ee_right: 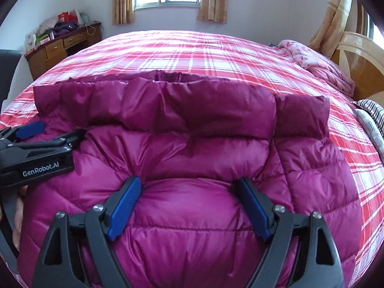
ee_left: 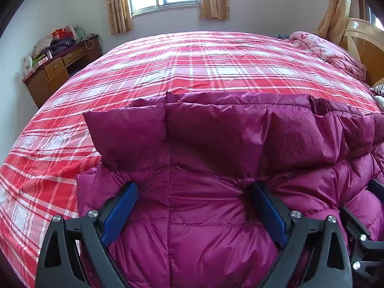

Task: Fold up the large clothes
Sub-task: 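Press the folded jacket flat with both open tools, then grasp the jacket edge with the left tool while the right tool presses the jacket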

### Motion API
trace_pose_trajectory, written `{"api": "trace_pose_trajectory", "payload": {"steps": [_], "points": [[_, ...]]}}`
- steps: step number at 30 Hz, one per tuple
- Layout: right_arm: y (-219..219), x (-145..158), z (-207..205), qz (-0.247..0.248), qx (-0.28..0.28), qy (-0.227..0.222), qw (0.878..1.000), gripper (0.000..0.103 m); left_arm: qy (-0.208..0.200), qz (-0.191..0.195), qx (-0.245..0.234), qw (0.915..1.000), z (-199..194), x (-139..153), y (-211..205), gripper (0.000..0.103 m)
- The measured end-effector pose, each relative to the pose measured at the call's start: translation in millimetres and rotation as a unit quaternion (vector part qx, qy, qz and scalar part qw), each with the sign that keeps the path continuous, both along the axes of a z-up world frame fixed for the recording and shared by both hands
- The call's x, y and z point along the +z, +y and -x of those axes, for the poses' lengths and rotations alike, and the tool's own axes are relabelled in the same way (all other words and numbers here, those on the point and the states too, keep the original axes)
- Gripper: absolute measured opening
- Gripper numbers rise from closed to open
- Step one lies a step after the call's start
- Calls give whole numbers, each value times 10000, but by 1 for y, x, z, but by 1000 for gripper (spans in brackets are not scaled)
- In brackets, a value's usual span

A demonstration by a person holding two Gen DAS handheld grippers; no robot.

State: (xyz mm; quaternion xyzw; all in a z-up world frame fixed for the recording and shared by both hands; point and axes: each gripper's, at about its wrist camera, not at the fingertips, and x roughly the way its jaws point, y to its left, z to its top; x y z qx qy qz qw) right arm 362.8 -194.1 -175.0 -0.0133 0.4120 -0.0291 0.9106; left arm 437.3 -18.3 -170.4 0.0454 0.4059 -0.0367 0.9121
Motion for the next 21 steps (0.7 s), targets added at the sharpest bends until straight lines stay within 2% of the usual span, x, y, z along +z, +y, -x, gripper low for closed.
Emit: {"api": "trace_pose_trajectory", "payload": {"steps": [4,6,9,14,17,21], "points": [[-3,21,35,-94,-32,-310,9995,85,-10,39,1,10000,0,0,1,96],[-2,18,54,-204,-16,-319,9993,87,-20,35,1,10000,1,0,1,96],[5,3,57,145,49,-416,9990,89,-45,17,8,10000,2,1,1,96],[1,-7,45,87,-20,-257,9996,96,-42,134,17,9999,9,6,7,96],[0,-8,46,77,-26,-305,9995,97,-195,217,166,9994,34,18,23,96],[-1,-7,49,87,-42,-384,9992,97,-367,160,397,9984,88,26,55,96]]}}
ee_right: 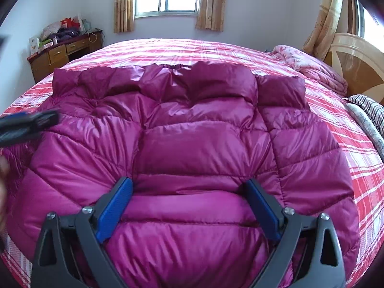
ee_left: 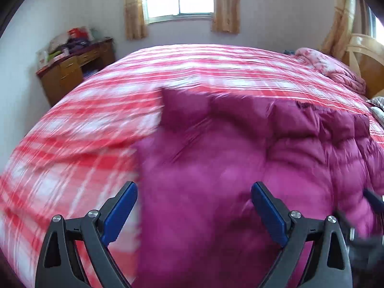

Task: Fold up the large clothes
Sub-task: 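Grasp the jacket edge with the left tool while the right tool presses the jacket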

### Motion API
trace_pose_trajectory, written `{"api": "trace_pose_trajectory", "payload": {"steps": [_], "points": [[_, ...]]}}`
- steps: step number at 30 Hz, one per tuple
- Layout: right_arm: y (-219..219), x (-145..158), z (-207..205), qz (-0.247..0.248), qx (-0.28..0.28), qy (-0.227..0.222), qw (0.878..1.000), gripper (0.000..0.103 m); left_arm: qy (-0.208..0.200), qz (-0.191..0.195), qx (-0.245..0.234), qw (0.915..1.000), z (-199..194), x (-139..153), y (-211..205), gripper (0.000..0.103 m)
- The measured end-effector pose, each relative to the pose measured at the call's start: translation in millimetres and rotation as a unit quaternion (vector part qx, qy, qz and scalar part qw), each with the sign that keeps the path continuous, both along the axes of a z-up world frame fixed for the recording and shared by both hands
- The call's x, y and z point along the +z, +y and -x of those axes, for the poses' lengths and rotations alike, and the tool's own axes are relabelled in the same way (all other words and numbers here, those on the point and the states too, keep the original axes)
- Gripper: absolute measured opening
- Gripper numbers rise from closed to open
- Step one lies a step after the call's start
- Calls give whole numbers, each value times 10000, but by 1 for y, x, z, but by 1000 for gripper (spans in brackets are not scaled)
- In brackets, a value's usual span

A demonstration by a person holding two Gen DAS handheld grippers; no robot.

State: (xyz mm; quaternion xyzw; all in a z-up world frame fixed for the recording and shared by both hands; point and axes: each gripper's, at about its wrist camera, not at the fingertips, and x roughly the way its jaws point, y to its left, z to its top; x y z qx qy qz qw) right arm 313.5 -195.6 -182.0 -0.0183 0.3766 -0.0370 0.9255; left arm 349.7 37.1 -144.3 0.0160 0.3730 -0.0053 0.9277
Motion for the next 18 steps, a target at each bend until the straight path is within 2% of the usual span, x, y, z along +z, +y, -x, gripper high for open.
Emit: {"api": "trace_pose_trajectory", "payload": {"steps": [2,4,5,8,10,13,16,18], "points": [[1,0,3,-26,0,-7,10000,97,69,72,248,9996,27,-2,22,96],[0,3,10,-88,32,-77,9999,97,257,308,569,9976,49,-9,45,96],[-1,4,16,-104,44,-110,9999,95,358,552,746,9950,61,-12,57,96],[-6,17,42,-128,-47,-423,9990,91,584,1235,891,9866,89,-23,79,96],[-8,22,56,-128,-98,-580,9982,92,525,1520,902,9828,101,-23,81,96],[0,4,50,34,32,-199,9998,92,516,1833,799,9784,102,-23,72,96],[3,-3,49,208,-9,-240,9995,92,588,2026,682,9751,93,-25,60,96],[-1,-4,49,121,-17,-233,9997,92,425,2053,755,9749,86,-26,58,96]]}}
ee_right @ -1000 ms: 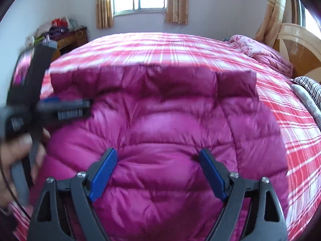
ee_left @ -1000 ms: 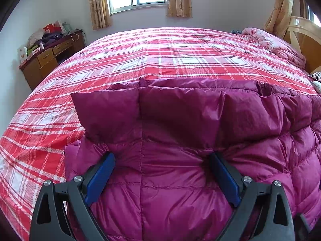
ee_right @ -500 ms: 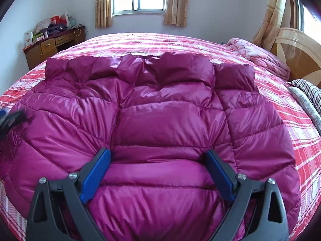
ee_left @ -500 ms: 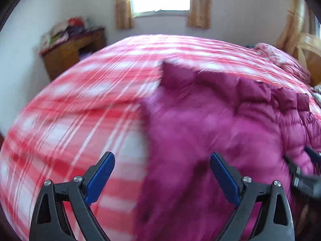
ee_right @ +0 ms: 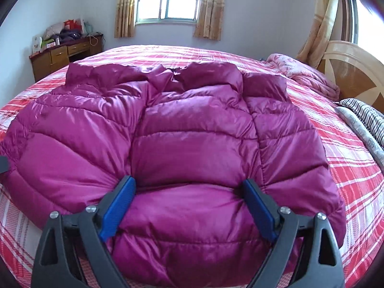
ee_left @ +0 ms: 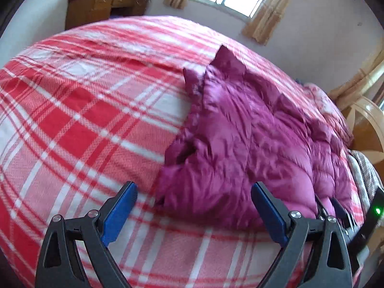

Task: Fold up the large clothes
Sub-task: 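Grasp the jacket edge with the left tool while the right tool presses the jacket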

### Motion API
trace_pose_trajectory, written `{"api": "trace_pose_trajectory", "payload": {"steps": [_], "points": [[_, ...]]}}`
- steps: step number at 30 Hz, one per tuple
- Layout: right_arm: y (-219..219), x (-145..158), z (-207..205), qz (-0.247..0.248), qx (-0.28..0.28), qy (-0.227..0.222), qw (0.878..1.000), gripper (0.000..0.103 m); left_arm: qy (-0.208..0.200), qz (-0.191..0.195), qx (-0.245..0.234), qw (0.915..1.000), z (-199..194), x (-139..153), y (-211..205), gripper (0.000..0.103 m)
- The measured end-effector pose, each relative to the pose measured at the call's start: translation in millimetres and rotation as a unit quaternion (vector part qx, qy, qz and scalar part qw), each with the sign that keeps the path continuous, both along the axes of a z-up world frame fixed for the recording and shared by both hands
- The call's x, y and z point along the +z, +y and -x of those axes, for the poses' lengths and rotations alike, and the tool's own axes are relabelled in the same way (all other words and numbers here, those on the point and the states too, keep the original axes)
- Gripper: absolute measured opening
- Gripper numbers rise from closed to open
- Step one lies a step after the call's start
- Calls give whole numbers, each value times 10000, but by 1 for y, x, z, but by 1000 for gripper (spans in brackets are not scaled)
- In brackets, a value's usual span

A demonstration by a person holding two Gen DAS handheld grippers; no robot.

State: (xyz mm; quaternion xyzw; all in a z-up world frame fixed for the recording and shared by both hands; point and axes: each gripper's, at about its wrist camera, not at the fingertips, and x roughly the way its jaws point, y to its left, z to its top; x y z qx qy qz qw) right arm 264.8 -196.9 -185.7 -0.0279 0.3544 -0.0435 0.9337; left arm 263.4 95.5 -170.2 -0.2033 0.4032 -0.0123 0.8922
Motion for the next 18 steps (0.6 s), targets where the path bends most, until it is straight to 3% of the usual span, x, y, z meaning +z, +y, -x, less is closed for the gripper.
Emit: {"api": "trace_pose_trajectory", "payload": {"steps": [1,2,3,4,5,7,10,12,14,17,18], "points": [[-3,-1,1,-70,11,-43,10000,93,-32,102,15,9999,-4,-2,2,96],[-5,-1,2,-121,18,-65,9999,93,-105,257,54,9996,-6,-1,5,87],[-8,-1,3,-174,21,-81,9998,93,-215,452,19,9987,-6,0,6,69],[-10,-1,2,-200,23,-87,9998,93,-212,722,-148,9971,-9,-2,6,28],[-10,-1,3,-211,22,-103,9997,93,-152,834,-287,9960,-14,-2,6,20],[-8,-1,4,-201,22,-109,9997,93,-335,706,-434,9960,-11,7,2,10],[-6,5,5,-263,53,-61,9996,89,-836,567,-650,9928,-2,37,-1,7],[-11,18,16,-246,-30,-320,9992,72,-1150,441,-808,9891,4,58,-5,7],[-14,27,25,-122,-168,-524,9984,72,-1380,360,-1006,9847,8,78,-13,7],[-12,5,13,-228,19,38,9997,74,-1573,283,-1296,9786,11,94,-30,7],[-8,-1,15,-65,37,-85,9999,76,-1625,262,-1427,9760,11,98,-38,7]]}}
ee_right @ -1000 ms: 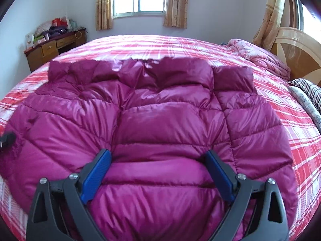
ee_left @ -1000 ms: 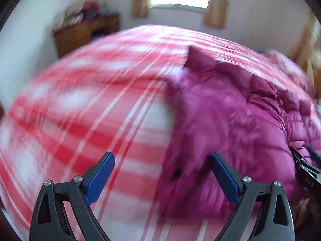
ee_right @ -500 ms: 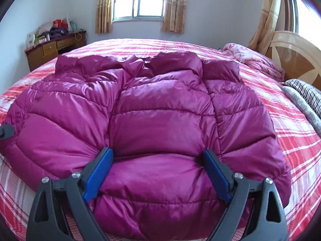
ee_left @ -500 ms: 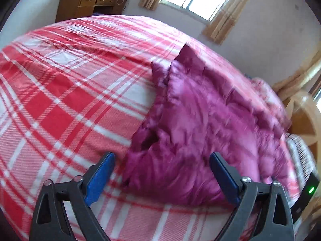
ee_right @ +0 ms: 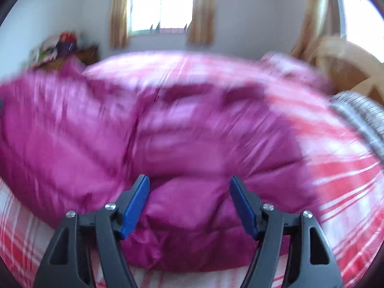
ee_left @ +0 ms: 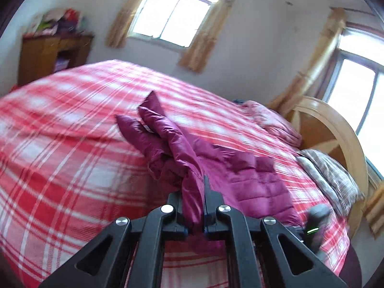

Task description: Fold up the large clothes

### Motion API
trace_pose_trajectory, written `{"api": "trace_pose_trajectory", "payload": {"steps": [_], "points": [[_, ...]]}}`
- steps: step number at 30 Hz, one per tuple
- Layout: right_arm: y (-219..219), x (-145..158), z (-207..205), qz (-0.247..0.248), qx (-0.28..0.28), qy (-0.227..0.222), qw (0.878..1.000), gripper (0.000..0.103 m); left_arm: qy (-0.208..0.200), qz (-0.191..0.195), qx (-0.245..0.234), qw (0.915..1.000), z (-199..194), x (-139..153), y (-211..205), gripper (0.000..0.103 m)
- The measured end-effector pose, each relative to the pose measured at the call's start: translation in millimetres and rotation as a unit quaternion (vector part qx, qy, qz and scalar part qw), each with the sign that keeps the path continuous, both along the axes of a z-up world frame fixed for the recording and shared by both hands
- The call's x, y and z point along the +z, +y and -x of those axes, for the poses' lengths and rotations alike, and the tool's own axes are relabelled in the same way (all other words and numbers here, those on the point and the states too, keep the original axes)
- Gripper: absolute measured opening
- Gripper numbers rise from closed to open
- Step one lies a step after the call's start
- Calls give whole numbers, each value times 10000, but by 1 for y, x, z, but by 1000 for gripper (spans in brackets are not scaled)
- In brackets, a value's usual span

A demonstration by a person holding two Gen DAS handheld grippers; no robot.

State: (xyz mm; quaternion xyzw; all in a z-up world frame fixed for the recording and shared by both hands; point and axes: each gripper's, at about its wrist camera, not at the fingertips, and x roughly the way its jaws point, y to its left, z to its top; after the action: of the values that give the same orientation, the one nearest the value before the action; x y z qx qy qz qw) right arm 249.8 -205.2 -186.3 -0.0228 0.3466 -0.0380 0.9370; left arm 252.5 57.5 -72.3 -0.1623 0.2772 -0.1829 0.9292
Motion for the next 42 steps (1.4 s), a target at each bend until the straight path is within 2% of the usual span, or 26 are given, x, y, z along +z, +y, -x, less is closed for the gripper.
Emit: {"api": "trace_pose_trajectory", "payload": {"steps": [2,5,8,11,13,18,20,22,24,27,31,33,34,35,36,37,38,40,42], "points": [[1,-1,0,27,-16,-39,10000,76,-158,-118,-226,9996,3,10,-15,7],[-8,2,-1,-289,55,31,9996,76,-465,-366,-581,9966,8,28,-38,7],[-25,10,6,-606,105,81,9981,76,-795,-641,-1168,9879,11,47,-74,7],[-51,25,18,-1163,-179,-97,9930,76,-999,-849,-1707,9766,11,55,-108,7],[-66,28,21,-1286,-369,-49,9910,76,-1065,-1010,-2008,9686,10,54,-134,7],[-118,30,35,-1642,-1044,-77,9809,76,-866,-1209,-2589,9544,-3,35,-190,7],[-139,24,37,-1843,-1292,-81,9743,76,-766,-1326,-2870,9456,-8,21,-212,7],[-152,16,35,-2158,-1325,-87,9674,76,-617,-1469,-2981,9411,-14,2,-230,7],[-151,7,27,-1971,-1340,122,9711,77,-341,-1457,-3136,9377,-22,-16,-244,8],[-153,6,29,-2001,-1407,66,9696,75,3,-1477,-3161,9371,-35,-45,-254,11],[-160,7,34,-2122,-1537,25,9650,76,-77,-1391,-3222,9364,-33,-55,-254,12],[-161,6,32,-2085,-1527,12,9660,76,-166,-1654,-3179,9334,-22,-47,-257,14],[-160,5,32,-2066,-1544,10,9662,77,-344,-1798,-3139,9317,-13,-39,-257,15],[-160,4,32,-2030,-1554,14,9668,77,-537,-1867,-3105,9305,-6,-32,-258,17],[-158,4,30,-1956,-1558,18,9682,78,-764,-1888,-3053,9302,3,-21,-256,25],[-156,3,29,-1878,-1550,25,9699,78,-937,-1827,-3039,9303,10,-8,-252,39],[-155,2,30,-1821,-1539,33,9712,78,-1041,-1752,-3029,9310,12,-1,-252,62],[-152,2,30,-1709,-1527,38,9734,79,-1525,-1624,-2729,9359,19,22,-240,88],[-150,1,31,-1655,-1542,29,9741,79,-1826,-1470,-2404,9420,15,34,-225,88]]}}
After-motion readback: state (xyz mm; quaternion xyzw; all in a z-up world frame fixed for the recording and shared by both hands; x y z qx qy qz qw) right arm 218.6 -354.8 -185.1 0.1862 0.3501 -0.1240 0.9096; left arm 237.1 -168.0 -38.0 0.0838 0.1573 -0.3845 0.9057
